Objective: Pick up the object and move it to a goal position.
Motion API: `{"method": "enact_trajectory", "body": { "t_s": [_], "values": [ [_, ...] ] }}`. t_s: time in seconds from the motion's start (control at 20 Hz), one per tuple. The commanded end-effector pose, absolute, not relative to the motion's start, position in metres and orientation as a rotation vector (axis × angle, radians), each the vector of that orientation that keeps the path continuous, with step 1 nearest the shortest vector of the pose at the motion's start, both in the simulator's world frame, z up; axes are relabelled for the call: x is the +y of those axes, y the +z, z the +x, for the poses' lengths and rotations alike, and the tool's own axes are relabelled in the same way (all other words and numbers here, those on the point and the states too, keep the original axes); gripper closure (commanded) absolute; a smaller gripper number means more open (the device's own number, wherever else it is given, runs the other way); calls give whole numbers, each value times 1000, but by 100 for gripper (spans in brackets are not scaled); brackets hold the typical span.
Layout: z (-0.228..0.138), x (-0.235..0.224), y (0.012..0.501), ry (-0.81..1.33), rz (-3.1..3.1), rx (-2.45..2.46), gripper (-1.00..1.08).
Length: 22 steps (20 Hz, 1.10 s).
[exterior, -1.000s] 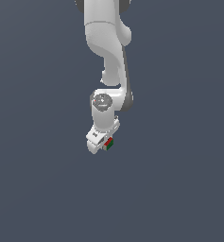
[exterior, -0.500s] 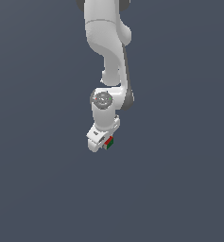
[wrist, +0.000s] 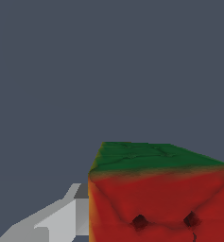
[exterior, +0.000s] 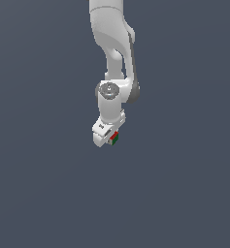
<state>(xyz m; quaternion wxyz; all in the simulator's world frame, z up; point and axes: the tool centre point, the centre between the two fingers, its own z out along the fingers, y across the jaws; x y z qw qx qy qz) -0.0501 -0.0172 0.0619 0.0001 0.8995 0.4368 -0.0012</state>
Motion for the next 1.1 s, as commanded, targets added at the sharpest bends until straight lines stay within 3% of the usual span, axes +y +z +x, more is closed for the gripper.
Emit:
{"method": "enact_trajectory", "body": {
  "t_s": [0.0, 0.55, 1.05],
  "values": [
    [-62, -12, 73, -1, 2824, 1372, 108],
    [-114, 9, 116, -2, 2823, 1372, 108],
    [-128, 15, 129, -1, 2825, 1373, 108]
  ]
}}
